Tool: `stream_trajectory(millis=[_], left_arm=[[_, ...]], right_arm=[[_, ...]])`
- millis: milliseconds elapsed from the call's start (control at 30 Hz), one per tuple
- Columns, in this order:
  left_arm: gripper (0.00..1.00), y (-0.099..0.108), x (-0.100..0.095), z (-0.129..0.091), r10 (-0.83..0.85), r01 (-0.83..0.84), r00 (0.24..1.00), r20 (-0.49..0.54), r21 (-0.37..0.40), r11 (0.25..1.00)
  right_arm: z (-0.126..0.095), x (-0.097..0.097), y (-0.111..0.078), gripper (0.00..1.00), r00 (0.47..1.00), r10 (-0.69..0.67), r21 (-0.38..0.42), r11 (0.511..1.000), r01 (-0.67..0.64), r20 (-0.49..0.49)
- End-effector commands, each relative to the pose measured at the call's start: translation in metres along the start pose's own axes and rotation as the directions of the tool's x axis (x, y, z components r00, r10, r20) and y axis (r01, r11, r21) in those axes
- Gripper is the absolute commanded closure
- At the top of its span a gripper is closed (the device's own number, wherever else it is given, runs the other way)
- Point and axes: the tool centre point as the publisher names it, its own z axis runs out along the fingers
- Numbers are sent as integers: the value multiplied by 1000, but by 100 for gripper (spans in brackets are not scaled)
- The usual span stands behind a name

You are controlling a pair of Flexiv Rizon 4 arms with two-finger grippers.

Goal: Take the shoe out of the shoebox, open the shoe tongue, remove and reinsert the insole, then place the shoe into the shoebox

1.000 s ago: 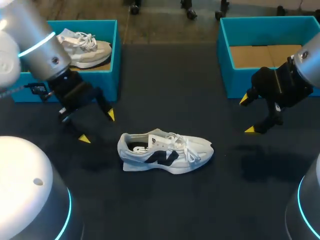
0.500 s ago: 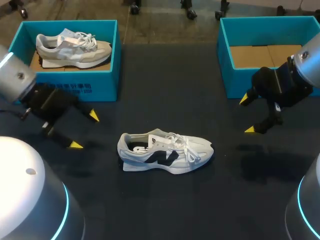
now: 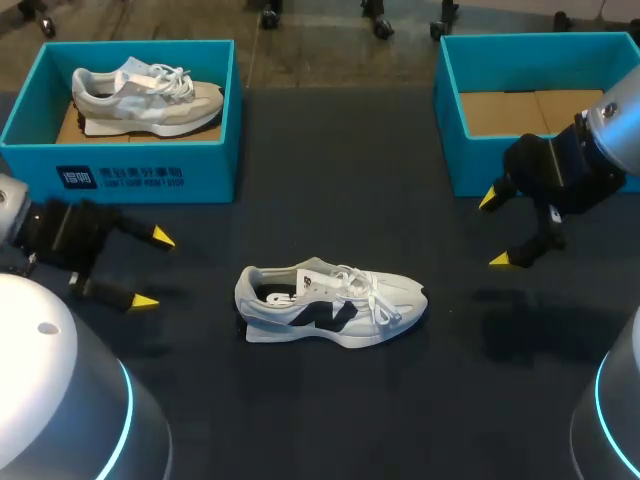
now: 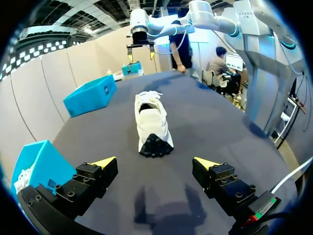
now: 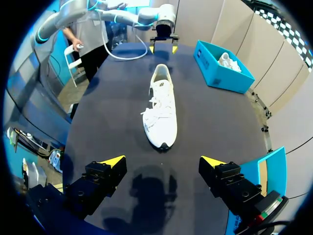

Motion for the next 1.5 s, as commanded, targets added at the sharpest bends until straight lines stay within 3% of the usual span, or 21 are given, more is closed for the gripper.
stream_trajectory(millis=[33,167,300,467,1100,1500], left_arm=[[0,-2,5,0,2,-1,998,69,-4,1000],[0,-2,5,0,2,-1,998,69,-4,1000],[0,6,10,17,-42,33,995,93,93,995],[0,14,15,31,-97,86,994,51,183,979],[0,60,18,54,-140,131,989,50,150,980],[0,60,18,54,-140,131,989,50,150,980]], right_arm=[[0,1,0,0,1000,0,2,1000,0,2],[0,1,0,0,1000,0,2,1000,0,2],[0,1,0,0,1000,0,2,1000,0,2],[0,1,0,0,1000,0,2,1000,0,2],[0,1,0,0,1000,0,2,1000,0,2],[0,1,0,0,1000,0,2,1000,0,2]])
